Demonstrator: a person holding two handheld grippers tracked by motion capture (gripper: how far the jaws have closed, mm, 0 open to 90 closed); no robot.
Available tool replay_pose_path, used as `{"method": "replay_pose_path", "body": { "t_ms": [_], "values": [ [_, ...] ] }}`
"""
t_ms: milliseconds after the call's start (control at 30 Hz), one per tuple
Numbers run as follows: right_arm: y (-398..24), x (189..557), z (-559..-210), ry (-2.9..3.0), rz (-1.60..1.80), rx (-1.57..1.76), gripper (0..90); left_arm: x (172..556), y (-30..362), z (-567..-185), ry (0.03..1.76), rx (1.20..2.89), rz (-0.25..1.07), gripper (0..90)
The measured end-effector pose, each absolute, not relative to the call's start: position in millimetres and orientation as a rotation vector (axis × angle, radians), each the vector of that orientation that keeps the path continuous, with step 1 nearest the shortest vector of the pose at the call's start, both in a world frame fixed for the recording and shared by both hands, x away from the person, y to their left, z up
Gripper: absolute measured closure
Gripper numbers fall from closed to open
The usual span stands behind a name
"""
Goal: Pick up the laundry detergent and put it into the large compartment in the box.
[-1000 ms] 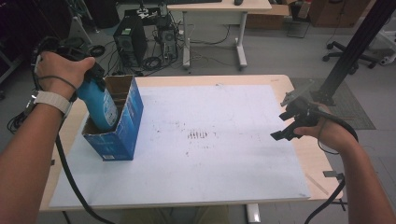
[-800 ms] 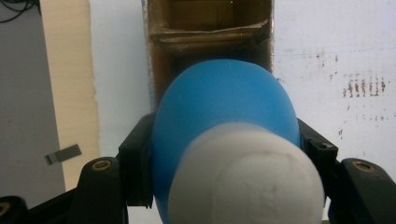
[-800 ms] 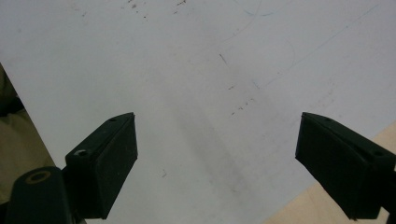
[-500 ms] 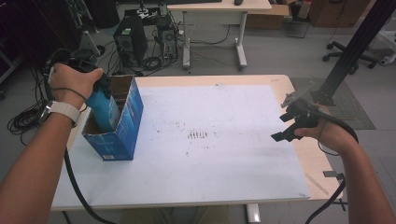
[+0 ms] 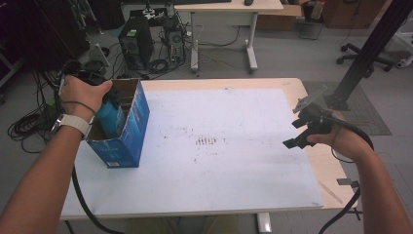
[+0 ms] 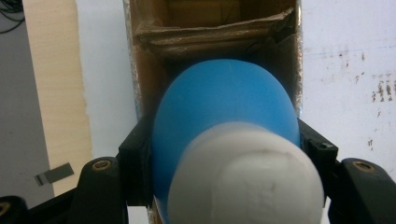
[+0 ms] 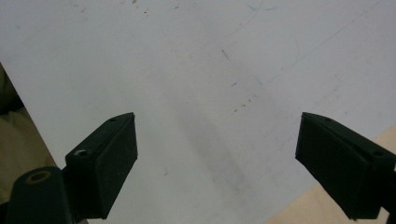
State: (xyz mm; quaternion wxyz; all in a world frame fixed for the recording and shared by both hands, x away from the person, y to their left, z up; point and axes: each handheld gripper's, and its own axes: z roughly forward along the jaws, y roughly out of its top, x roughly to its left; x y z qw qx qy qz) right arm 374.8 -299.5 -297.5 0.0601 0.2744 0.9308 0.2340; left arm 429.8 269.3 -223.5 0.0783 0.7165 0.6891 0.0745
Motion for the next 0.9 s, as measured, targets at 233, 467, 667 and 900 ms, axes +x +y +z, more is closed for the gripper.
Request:
{"method": "replay_pose_path", "body": {
  "t_ms": [233,467,667,900],
  "values": [
    [-299.6,374.7,-298.4,2.818,0.707,0.835,12.7,429.7,268.1,-234.8,2.056,2.141,0.25,37.6],
    [-299.8,374.2,-300.8,2.821,0.709,0.838,12.8,431.1,265.4,-246.8,2.056,2.153,0.244,37.6],
    [-303.4,372.9,-302.2,2.819,0.706,0.85,12.8,432.2,264.5,-256.2,2.053,2.168,0.244,37.5],
    [-304.6,371.9,-303.7,2.819,0.708,0.854,12.8,433.4,265.3,-266.2,2.051,2.172,0.243,37.5]
  ]
}}
